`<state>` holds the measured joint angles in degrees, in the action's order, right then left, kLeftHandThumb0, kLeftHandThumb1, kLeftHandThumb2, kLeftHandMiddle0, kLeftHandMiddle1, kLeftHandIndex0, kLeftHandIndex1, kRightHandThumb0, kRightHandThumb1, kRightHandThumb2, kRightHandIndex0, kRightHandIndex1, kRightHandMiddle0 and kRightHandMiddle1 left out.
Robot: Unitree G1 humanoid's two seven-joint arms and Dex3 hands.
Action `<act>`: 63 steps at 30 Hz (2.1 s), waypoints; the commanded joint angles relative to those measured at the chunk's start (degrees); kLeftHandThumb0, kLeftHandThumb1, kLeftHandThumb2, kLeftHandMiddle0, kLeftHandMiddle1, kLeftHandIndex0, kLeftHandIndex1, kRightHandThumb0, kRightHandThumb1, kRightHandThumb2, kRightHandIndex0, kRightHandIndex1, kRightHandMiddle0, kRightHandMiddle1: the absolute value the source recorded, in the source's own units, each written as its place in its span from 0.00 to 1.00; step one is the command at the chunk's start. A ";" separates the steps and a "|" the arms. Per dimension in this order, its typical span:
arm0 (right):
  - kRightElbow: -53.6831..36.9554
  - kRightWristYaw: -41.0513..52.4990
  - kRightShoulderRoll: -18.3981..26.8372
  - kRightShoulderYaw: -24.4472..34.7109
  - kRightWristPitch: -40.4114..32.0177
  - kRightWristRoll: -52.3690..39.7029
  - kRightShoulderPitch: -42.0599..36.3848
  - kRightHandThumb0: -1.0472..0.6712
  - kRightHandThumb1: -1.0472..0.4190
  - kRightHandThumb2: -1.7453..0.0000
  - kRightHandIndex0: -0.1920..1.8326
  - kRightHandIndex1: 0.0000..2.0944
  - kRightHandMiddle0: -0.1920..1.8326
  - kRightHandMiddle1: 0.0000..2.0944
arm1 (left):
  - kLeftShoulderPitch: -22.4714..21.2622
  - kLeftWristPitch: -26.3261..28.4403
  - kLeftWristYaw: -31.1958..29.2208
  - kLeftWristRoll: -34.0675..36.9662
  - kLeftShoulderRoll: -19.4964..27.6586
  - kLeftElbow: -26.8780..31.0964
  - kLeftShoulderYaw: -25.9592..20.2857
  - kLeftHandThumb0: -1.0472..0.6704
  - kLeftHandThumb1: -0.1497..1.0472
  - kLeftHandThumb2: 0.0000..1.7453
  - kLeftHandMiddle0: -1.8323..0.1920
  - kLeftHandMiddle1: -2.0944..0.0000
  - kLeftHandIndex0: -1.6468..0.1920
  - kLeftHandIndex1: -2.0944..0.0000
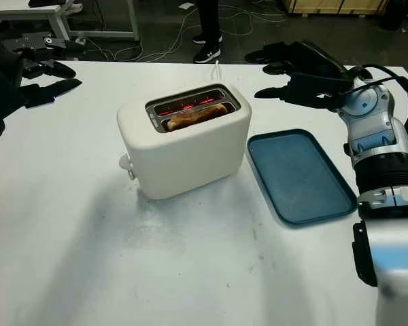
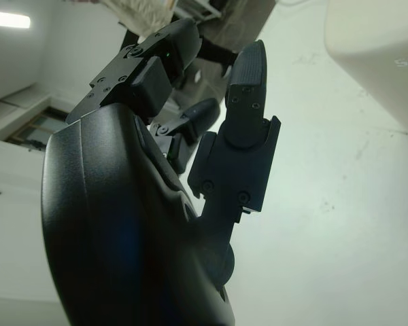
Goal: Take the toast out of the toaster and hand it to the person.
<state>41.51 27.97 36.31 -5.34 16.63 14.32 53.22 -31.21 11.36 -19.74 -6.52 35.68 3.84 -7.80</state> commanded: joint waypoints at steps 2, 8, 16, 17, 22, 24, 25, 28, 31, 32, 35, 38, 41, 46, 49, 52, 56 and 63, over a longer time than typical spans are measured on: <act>-0.24 0.14 -0.20 0.21 0.29 -0.69 0.45 0.32 0.09 1.00 0.38 0.00 0.37 0.00 | 0.31 -0.15 0.05 0.00 0.43 0.05 -0.22 0.36 0.89 0.08 0.71 0.57 0.59 0.81; -1.05 0.96 0.14 0.31 -0.61 -0.70 0.28 0.32 0.09 0.99 0.38 0.00 0.36 0.00 | 0.02 0.38 -0.16 0.15 0.42 0.26 -0.07 0.36 0.89 0.08 0.71 0.57 0.59 0.81; -1.76 0.83 0.12 -0.23 -1.11 0.21 0.11 0.32 0.09 0.99 0.38 0.00 0.36 0.00 | 0.00 1.03 0.11 0.15 0.04 0.76 0.01 0.36 0.89 0.08 0.71 0.56 0.59 0.81; -1.76 0.78 0.13 -0.25 -1.04 0.25 0.07 0.32 0.09 0.99 0.38 0.00 0.36 0.00 | 0.09 0.79 0.17 0.03 0.09 0.73 0.05 0.36 0.89 0.08 0.71 0.56 0.59 0.81; -1.37 0.84 -0.04 -0.20 -0.99 0.06 -0.01 0.34 0.09 0.99 0.38 0.00 0.36 0.00 | 0.35 0.48 0.13 0.45 -0.10 0.49 -0.09 0.37 0.89 0.08 0.72 0.56 0.60 0.81; -1.39 0.94 -0.18 -0.09 -1.19 -0.18 -0.07 0.35 0.09 1.00 0.38 0.00 0.36 0.00 | 0.42 0.04 0.18 -0.03 0.15 0.45 0.18 0.36 0.89 0.08 0.71 0.56 0.59 0.81; -1.42 1.05 -0.24 -0.02 -1.29 -0.34 -0.09 0.35 0.09 1.00 0.38 0.00 0.36 0.00 | 0.44 -0.39 0.17 -0.23 0.28 0.36 0.29 0.36 0.89 0.09 0.71 0.56 0.59 0.81; -1.49 0.93 -0.28 0.03 -1.28 -0.36 -0.14 0.36 0.09 1.00 0.38 0.00 0.36 0.00 | 0.27 -0.44 -0.01 0.05 0.07 0.37 0.21 0.37 0.89 0.09 0.71 0.56 0.59 0.81; -0.86 0.54 -0.45 -0.10 -0.51 -0.17 0.03 0.35 0.09 1.00 0.38 0.00 0.36 0.00 | 0.26 -0.47 -0.04 0.05 0.06 0.43 0.25 0.37 0.89 0.09 0.72 0.56 0.60 0.80; -0.76 0.44 -0.47 -0.15 -0.34 -0.10 0.04 0.34 0.09 1.00 0.38 0.00 0.36 0.00 | 0.31 -0.76 0.00 -0.17 0.20 0.34 0.35 0.37 0.89 0.09 0.72 0.55 0.59 0.80; -0.93 0.26 -0.49 -0.34 -0.41 0.20 0.02 0.34 0.09 1.00 0.38 0.00 0.36 0.00 | 0.45 0.02 0.17 -0.17 0.08 0.73 0.13 0.36 0.89 0.09 0.71 0.55 0.59 0.80; -1.22 0.72 -0.47 -0.19 -1.07 -0.16 0.00 0.35 0.09 1.00 0.38 0.00 0.36 0.00 | 0.63 0.40 -0.05 0.66 -0.16 0.89 -0.34 0.38 0.89 0.08 0.72 0.55 0.60 0.80; -1.39 0.66 -0.35 -0.21 -0.58 -0.11 -0.11 0.36 0.09 1.00 0.38 0.00 0.36 0.00 | 0.83 0.75 -0.02 0.80 -0.07 1.08 -0.37 0.38 0.89 0.08 0.72 0.55 0.60 0.80; -0.47 0.16 -0.51 -0.25 0.57 -0.01 0.02 0.35 0.09 1.00 0.38 0.00 0.37 0.00 | 0.98 0.21 0.17 0.59 0.05 1.12 -0.34 0.37 0.89 0.09 0.71 0.54 0.60 0.80; -0.14 0.03 -0.59 -0.42 0.30 0.23 0.16 0.34 0.09 1.00 0.38 0.00 0.37 0.00 | 0.89 -0.43 0.29 0.11 0.22 0.78 -0.03 0.37 0.89 0.09 0.71 0.54 0.60 0.80; -0.13 -0.12 -0.61 -0.44 -0.09 0.26 0.11 0.34 0.09 1.00 0.38 0.00 0.36 0.00 | 0.74 -0.85 0.16 -0.12 0.34 0.52 0.13 0.38 0.89 0.09 0.71 0.54 0.60 0.79; 0.36 -0.27 -0.54 -0.49 0.95 0.20 0.14 0.34 0.09 1.00 0.39 0.01 0.37 0.00 | 0.61 0.31 0.16 0.50 -0.14 0.71 -0.11 0.38 0.89 0.08 0.72 0.55 0.60 0.79; -0.02 0.07 -0.23 -0.37 0.95 -0.05 -0.02 0.34 0.09 1.00 0.38 0.00 0.37 0.00 | 0.67 0.03 0.22 0.56 -0.17 0.62 -0.18 0.38 0.89 0.09 0.72 0.54 0.60 0.79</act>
<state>41.72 28.38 36.19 -5.65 16.47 14.47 53.21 -30.97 11.37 -19.75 -5.98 35.38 4.33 -7.84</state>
